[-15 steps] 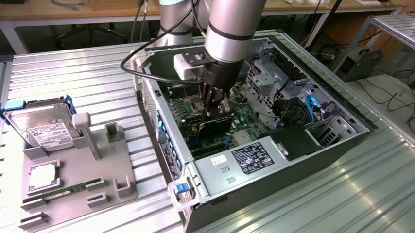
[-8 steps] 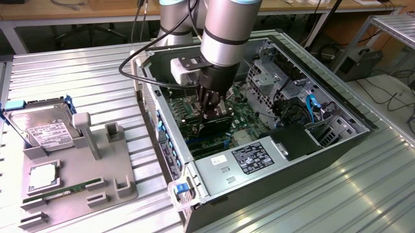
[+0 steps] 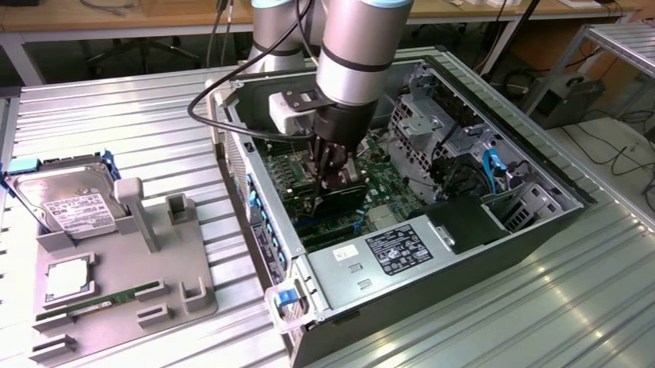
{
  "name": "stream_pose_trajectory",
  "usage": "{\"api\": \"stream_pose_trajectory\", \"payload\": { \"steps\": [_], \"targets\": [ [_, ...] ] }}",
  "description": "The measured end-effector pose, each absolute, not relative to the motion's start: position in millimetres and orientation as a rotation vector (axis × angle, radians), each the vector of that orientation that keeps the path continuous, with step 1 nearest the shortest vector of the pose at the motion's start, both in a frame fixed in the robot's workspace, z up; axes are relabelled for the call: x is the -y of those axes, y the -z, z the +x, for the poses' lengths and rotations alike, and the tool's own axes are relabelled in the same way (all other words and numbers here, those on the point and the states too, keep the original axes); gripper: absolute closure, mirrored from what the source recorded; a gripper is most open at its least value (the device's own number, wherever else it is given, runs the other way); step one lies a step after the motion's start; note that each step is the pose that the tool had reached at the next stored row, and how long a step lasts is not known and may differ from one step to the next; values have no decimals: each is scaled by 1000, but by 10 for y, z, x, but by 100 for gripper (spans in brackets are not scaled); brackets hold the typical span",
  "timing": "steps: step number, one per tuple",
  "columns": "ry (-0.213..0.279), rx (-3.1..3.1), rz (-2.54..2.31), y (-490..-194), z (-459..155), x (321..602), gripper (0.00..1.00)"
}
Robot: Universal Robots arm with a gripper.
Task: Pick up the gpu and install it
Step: 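Insert the gpu into the slot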
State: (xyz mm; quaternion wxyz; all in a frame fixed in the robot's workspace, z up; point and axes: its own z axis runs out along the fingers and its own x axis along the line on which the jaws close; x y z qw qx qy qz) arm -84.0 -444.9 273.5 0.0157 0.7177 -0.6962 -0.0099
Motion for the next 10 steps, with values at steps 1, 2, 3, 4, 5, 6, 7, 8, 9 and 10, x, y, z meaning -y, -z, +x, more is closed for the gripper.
{"api": "stream_pose_trajectory", "payload": {
  "steps": [1,2,3,4,5,6,7,8,9,10],
  "targets": [
    [30,2165,2232,-2726,-847,4449,89],
    [30,2165,2232,-2717,-854,4448,89],
    [30,2165,2232,-2715,-863,4448,89],
    [30,2165,2233,-2714,-870,4447,89],
    [30,2164,2233,-2713,-871,4448,89],
    [30,2164,2234,-2713,-872,4449,89],
    [30,2163,2234,-2713,-872,4450,89],
    [30,2162,2235,-2712,-873,4452,89],
    [30,2162,2235,-2711,-874,4455,89],
    [30,2162,2236,-2711,-874,4458,89]
  ]
}}
